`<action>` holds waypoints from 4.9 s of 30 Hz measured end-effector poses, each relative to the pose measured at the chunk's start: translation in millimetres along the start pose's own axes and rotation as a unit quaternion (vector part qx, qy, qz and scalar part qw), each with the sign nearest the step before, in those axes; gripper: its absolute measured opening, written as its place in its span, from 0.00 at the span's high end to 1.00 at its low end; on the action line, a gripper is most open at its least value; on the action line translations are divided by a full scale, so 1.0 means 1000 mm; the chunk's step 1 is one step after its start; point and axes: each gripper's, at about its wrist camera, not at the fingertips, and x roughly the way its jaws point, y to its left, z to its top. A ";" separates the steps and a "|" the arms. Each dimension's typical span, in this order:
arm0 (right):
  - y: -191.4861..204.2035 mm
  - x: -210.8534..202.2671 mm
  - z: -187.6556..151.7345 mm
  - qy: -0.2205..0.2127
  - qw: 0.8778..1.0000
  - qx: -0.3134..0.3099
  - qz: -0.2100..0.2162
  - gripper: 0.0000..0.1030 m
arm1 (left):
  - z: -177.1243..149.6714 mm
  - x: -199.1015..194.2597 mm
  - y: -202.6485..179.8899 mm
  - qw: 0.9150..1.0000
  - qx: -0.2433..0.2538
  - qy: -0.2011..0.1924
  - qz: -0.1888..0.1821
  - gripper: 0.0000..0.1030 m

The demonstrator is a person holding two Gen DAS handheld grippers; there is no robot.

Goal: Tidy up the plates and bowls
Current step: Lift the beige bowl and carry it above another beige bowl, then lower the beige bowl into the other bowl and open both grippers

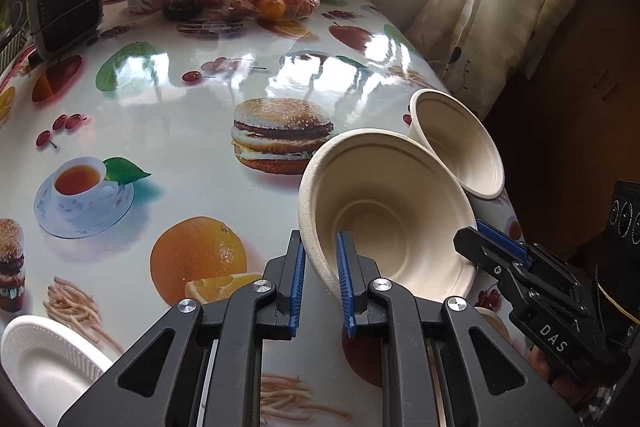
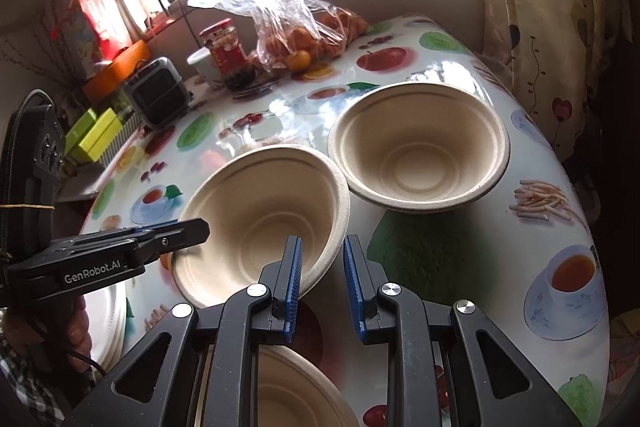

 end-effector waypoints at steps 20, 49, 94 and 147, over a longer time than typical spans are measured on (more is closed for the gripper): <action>0.012 -0.045 -0.010 -0.038 0.999 0.005 0.000 0.79 | -0.013 -0.040 -0.018 0.999 0.025 -0.035 -0.005 0.84; 0.018 -0.117 -0.073 -0.078 0.996 0.034 -0.023 0.79 | -0.064 -0.069 -0.052 0.996 0.079 -0.023 -0.033 0.84; 0.010 -0.106 -0.117 -0.047 0.996 0.065 -0.022 0.78 | -0.091 -0.052 -0.055 0.996 0.090 0.013 -0.010 0.83; -0.003 -0.110 -0.105 -0.060 0.995 0.064 -0.041 0.55 | -0.075 -0.055 -0.056 0.996 0.094 0.004 -0.003 0.65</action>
